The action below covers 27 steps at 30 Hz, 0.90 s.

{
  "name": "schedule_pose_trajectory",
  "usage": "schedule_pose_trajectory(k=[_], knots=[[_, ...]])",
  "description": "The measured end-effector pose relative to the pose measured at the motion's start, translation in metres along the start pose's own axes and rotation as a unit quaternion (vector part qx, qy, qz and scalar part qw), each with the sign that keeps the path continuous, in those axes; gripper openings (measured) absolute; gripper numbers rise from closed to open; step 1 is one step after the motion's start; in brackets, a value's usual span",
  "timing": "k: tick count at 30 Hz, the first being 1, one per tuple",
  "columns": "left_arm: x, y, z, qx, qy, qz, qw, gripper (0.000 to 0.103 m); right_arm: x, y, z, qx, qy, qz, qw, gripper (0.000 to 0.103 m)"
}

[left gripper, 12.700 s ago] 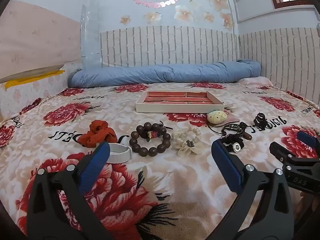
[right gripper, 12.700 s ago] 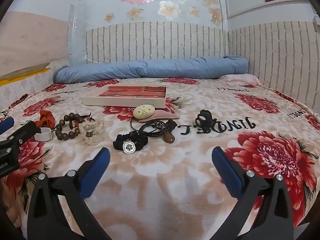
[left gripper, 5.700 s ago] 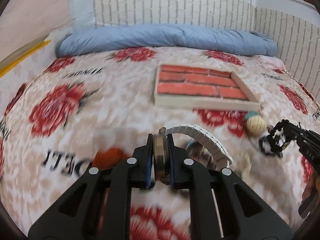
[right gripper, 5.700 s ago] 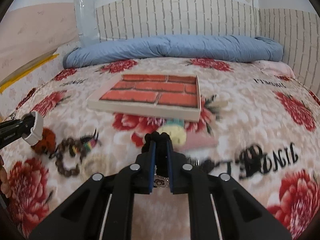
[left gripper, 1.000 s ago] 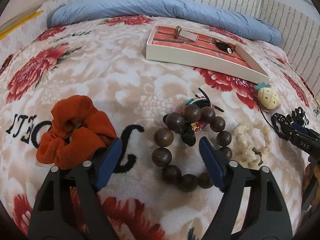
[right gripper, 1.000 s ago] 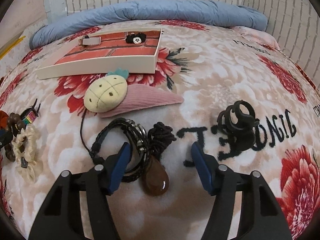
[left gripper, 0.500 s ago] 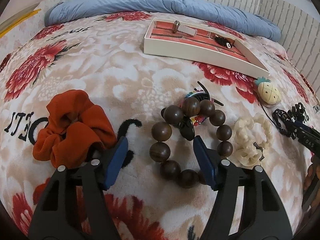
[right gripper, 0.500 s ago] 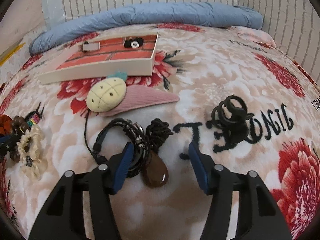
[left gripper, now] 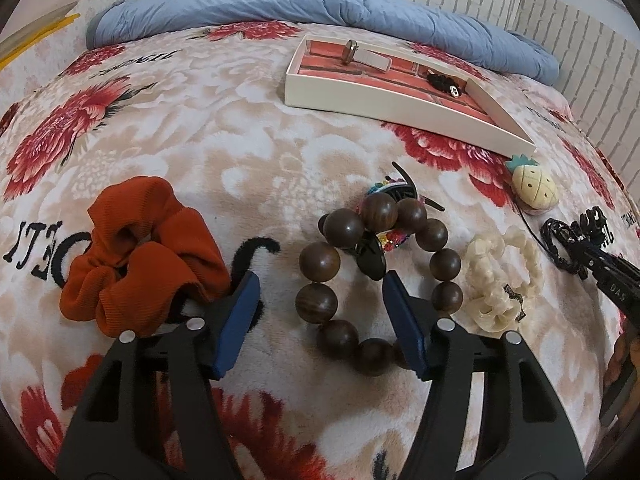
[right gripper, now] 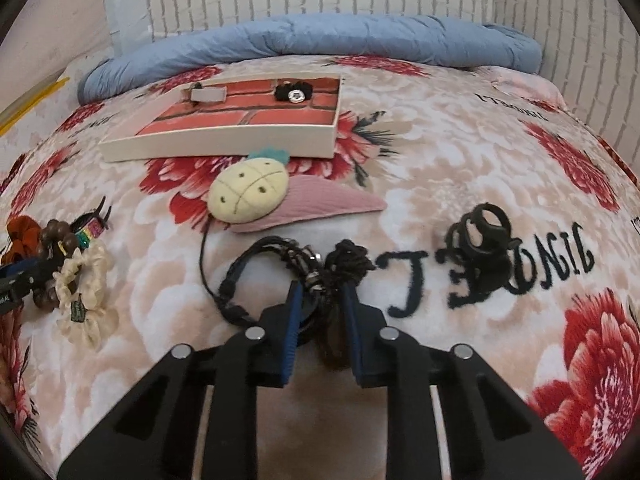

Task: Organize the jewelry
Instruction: 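Grasp the wooden bead bracelet with the left tool while the right grasps the black braided cord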

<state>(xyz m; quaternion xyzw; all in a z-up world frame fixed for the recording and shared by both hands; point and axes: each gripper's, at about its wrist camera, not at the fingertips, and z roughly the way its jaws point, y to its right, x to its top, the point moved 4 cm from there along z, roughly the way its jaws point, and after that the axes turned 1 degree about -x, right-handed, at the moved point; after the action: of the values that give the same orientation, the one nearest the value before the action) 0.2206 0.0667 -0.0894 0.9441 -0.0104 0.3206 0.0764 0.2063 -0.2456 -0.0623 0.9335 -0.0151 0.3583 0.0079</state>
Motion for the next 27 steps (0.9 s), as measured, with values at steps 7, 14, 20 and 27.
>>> schedule_pose_trajectory(k=[7,14,20,27], knots=[[0.0008,-0.0008,0.0005,-0.004,0.001,-0.004,1.0000,0.056,0.0026,-0.0019,0.0037,0.004,-0.005,0.002,1.000,0.011],[-0.0001,0.0041,0.0004,-0.013,0.002,0.006,0.9999,0.034,0.0041,-0.0020,-0.0004,0.006,0.007,0.002,1.000,0.004],[-0.0007,-0.0010,0.0004,-0.021,0.003,-0.006,0.9998,0.021,0.0044,-0.0031,-0.0027,0.006,0.015,-0.001,1.000,0.004],[-0.0008,-0.0016,-0.0025,-0.011,0.009,-0.005,0.9999,0.018,0.0045,-0.0049,-0.0041,0.008,0.013,-0.004,1.000,0.004]])
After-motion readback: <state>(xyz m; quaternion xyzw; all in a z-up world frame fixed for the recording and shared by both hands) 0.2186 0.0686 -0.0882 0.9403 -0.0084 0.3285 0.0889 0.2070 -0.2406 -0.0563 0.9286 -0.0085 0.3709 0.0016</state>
